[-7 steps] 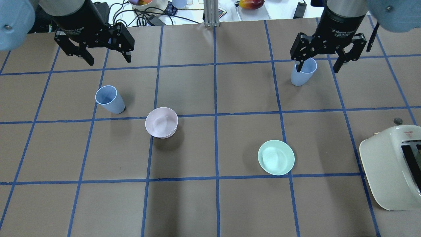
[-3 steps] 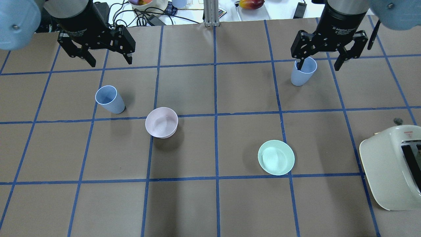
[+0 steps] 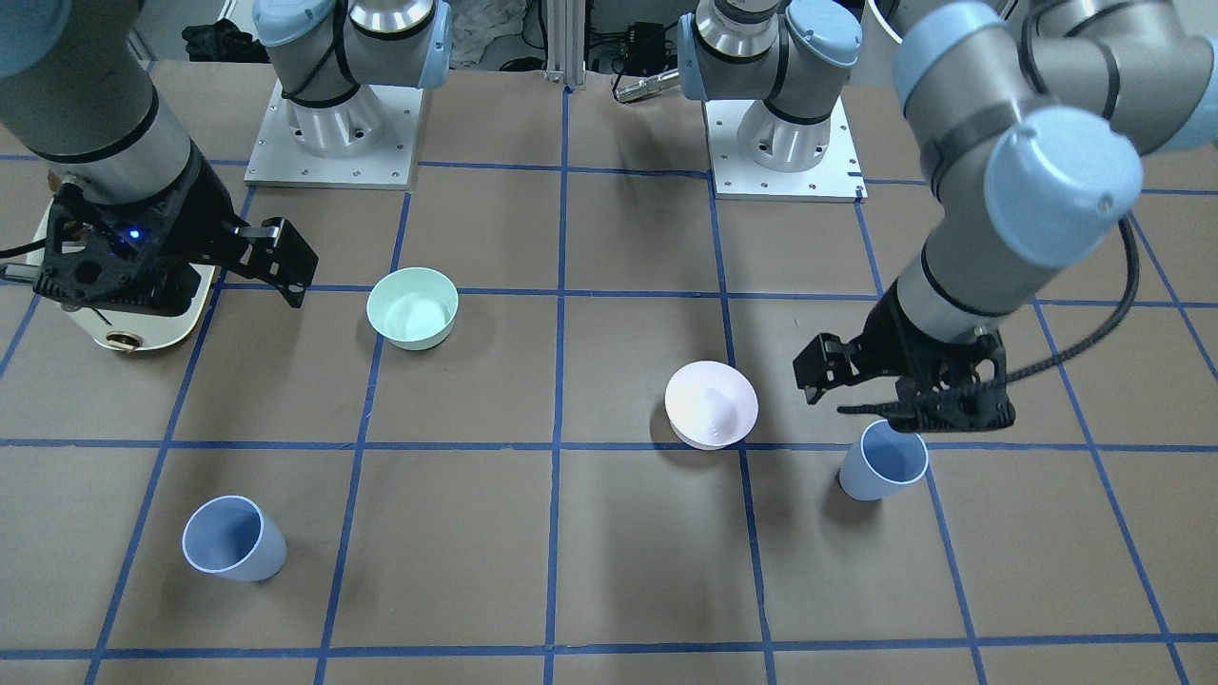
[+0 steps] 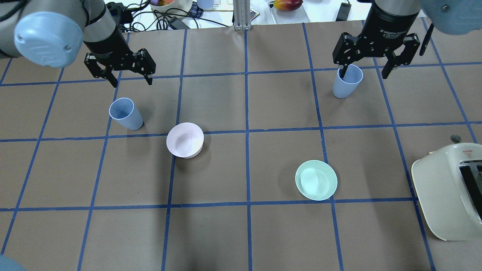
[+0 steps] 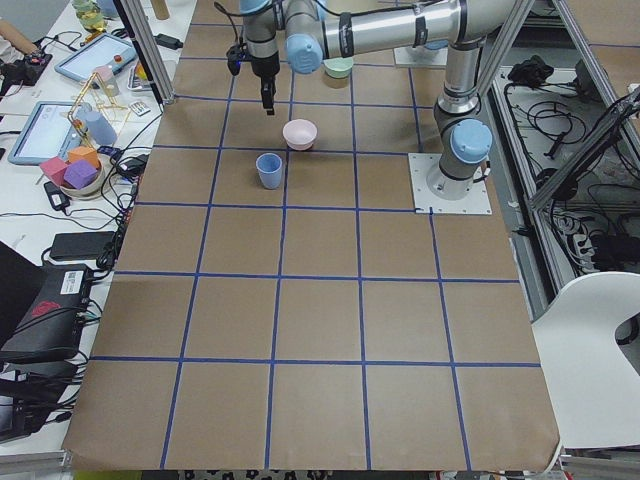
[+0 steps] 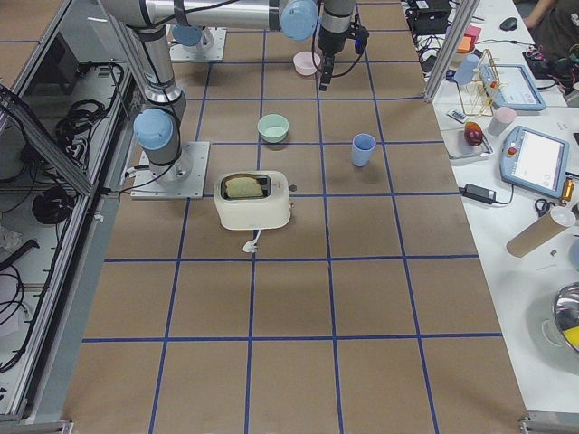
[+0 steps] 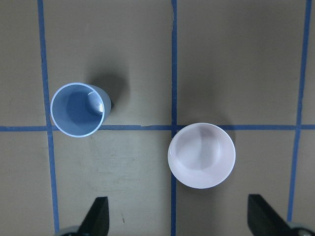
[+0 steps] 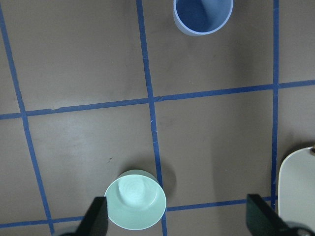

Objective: Stack blue cups with both arms

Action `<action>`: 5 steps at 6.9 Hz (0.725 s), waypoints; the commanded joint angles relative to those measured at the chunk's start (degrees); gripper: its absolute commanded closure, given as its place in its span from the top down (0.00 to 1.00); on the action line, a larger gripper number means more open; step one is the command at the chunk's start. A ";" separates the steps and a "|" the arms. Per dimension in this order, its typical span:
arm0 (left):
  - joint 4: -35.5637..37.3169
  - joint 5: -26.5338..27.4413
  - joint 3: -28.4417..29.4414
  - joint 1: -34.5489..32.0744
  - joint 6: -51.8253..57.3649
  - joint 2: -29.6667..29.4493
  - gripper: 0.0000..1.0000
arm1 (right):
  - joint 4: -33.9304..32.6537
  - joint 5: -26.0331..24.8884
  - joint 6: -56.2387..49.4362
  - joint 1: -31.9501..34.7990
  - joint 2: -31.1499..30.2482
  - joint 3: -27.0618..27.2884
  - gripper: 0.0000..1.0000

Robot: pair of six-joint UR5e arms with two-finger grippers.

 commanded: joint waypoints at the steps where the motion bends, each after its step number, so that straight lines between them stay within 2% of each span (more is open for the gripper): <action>1: 11.94 0.39 -6.94 2.21 3.02 -4.27 0.96 | -8.03 0.06 -3.33 -3.42 5.93 -0.80 1.00; 2: 14.87 0.40 -9.24 2.82 3.56 -4.80 0.93 | -12.23 0.14 -11.27 -6.14 9.17 -1.24 1.00; 3: 14.99 0.48 -10.39 3.35 3.74 -5.07 0.80 | -15.23 0.23 -13.52 -8.43 12.51 -1.34 1.00; 4: 15.07 2.57 -11.01 3.36 4.00 -5.33 0.32 | -19.18 0.23 -13.55 -8.80 16.37 -1.34 1.00; 5: 15.08 2.77 -11.02 3.36 4.00 -5.51 0.00 | -22.70 0.23 -13.46 -8.80 19.11 -1.34 1.00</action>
